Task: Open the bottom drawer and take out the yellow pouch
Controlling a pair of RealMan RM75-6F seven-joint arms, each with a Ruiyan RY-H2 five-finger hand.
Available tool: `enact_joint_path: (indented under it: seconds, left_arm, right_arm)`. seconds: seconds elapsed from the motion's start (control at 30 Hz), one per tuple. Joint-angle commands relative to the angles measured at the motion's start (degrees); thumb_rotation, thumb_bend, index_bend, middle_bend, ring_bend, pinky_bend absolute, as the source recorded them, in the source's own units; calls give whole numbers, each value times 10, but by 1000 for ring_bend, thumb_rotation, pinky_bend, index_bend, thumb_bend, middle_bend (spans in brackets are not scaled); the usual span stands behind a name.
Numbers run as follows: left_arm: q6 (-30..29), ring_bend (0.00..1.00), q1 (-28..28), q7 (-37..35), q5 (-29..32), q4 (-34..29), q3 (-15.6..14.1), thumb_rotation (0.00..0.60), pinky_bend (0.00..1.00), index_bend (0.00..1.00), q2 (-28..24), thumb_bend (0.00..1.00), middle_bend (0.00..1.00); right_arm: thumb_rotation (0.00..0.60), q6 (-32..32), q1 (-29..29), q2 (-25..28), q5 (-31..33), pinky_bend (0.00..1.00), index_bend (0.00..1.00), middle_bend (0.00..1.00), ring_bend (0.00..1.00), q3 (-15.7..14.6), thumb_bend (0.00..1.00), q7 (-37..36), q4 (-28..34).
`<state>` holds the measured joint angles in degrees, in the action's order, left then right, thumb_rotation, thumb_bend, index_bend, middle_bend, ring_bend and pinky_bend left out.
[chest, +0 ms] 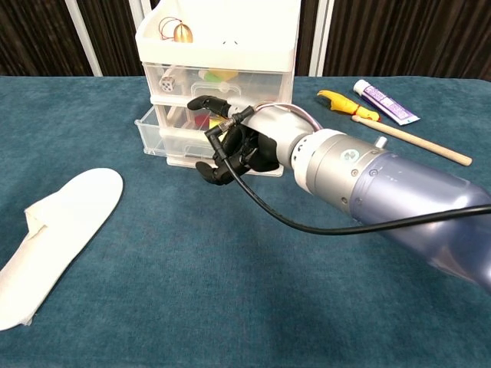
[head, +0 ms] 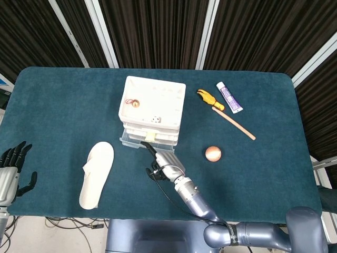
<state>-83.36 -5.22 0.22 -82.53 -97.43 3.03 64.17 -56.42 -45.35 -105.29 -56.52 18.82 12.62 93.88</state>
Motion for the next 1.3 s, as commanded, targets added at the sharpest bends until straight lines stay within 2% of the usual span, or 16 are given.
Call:
enact_joint_path:
  seconds: [0.03,0.2,0.4,1.1,1.3]
  left_arm:
    - [1,0,0,0,0,0,0,600,0,55,0,466,0]
    - [2,0,0,0,1,-2,0,600,0,55,-2,465,0]
    - [3,0,-1,-1,1,-2,-1,600,0,55,-2,466,0]
    - [7,0,-1,2,6,-5,0,600,0,55,-4,466,0]
    - [7,0,-1,3,7,-5,-1,600,0,55,-4,466,0]
  right_arm:
    - [600,-37,-19,-10,44,1000,67,953,1000,7,516,76,6]
    - [600,-64,-36,-19,83,1000,76,967,1000,13,516,141,9]
    - [600,-80,-46,-24,115,1000,139,995,1000,9,516,187,9]
    - [600,-94,-72,-23,167,1000,195,1000,1000,8,516,246,19]
    - [600,-99,-81,-22,175,1000,245,1000,1000,10,516,262,25]
